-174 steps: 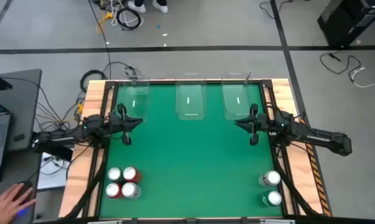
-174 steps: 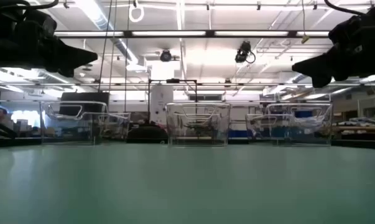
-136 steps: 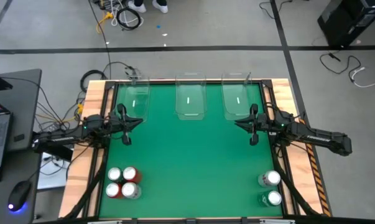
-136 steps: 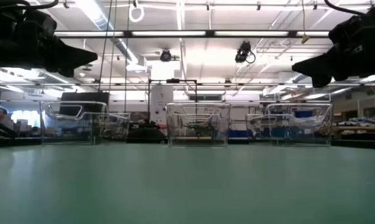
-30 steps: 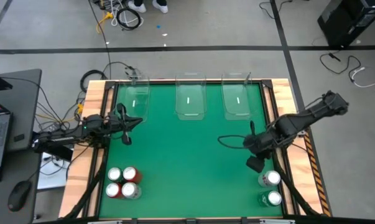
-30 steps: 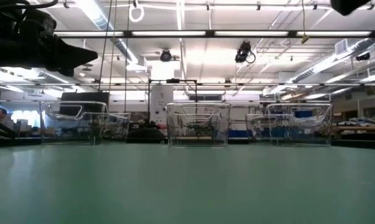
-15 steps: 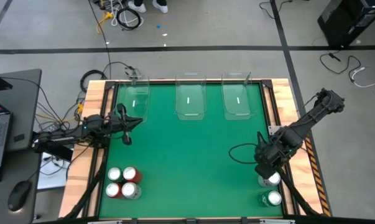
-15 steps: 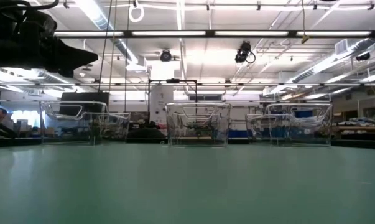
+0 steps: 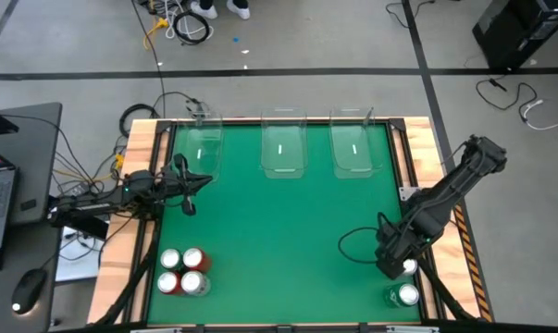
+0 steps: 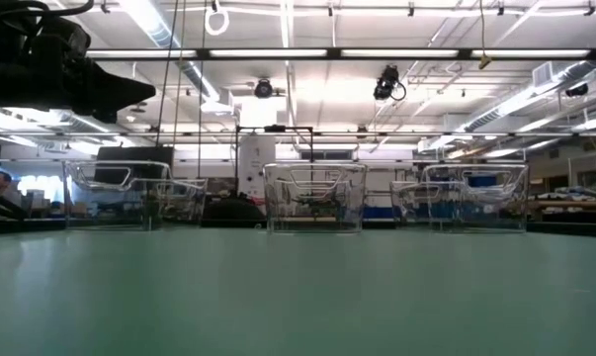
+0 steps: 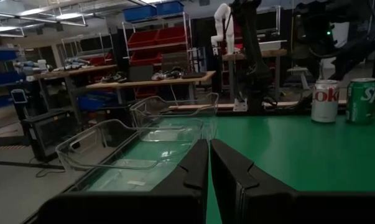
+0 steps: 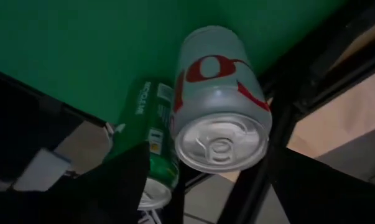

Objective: Sort soda cans
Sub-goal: Put the right white soda can into the right transparent bin

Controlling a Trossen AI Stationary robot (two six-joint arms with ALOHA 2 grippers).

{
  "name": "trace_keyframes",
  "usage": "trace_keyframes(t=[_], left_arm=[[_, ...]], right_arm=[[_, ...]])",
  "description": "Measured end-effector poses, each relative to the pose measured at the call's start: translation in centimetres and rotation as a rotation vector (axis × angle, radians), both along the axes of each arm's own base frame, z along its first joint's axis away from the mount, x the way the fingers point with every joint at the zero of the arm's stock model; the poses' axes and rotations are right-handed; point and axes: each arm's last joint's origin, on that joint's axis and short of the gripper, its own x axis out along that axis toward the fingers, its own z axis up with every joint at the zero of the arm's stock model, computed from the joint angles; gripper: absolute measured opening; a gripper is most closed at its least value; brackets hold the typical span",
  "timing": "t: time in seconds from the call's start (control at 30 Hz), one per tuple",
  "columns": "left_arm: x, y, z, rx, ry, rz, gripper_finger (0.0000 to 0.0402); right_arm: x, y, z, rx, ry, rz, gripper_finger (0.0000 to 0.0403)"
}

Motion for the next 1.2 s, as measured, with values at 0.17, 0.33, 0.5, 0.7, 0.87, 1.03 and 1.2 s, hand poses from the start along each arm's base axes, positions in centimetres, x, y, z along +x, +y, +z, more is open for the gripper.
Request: trace_keyframes(t=[0.17,0.33,0.5,0.7,0.87,1.03,1.2], left_arm=[[0.0,0.0,0.0,0.0,-0.001,0.0,0.0026],[0.0,0.0,0.0,0.0,-0.001,0.0,0.0026],[0.0,0.0,0.0,0.0,-0.001,-0.001,0.0026],[0.0,0.0,0.0,0.0,-0.001,-0.001,0.0026],[0.0,0.0,0.0,0.0,0.0,-0.001,0.0026],[0.0,0.0,0.0,0.0,0.001,-0.002,0.0026],[0.0,0.0,0.0,0.0,0.002,-0.003,0.0026]], right_arm=[[0.1,0.5,-0.5,-0.014,0.012,0.02,0.0354],[0.0,0.6,-0.6,-0.025,0.023,0.03,0.0352],[0.1,0.7,0.1,-0.01,0.002,0.032,0.0345],[0.2,0.6,1.8,-0.036,-0.019,0.023,0.0338],[-0.5,-0.1,2.1,-0.102,0.049,0.026,0.0336],[0.0,0.3,1.9,-0.102,-0.002,0.025,0.0352],[0.4,0.6,1.3,-0.136,0.001,0.035,0.0368]])
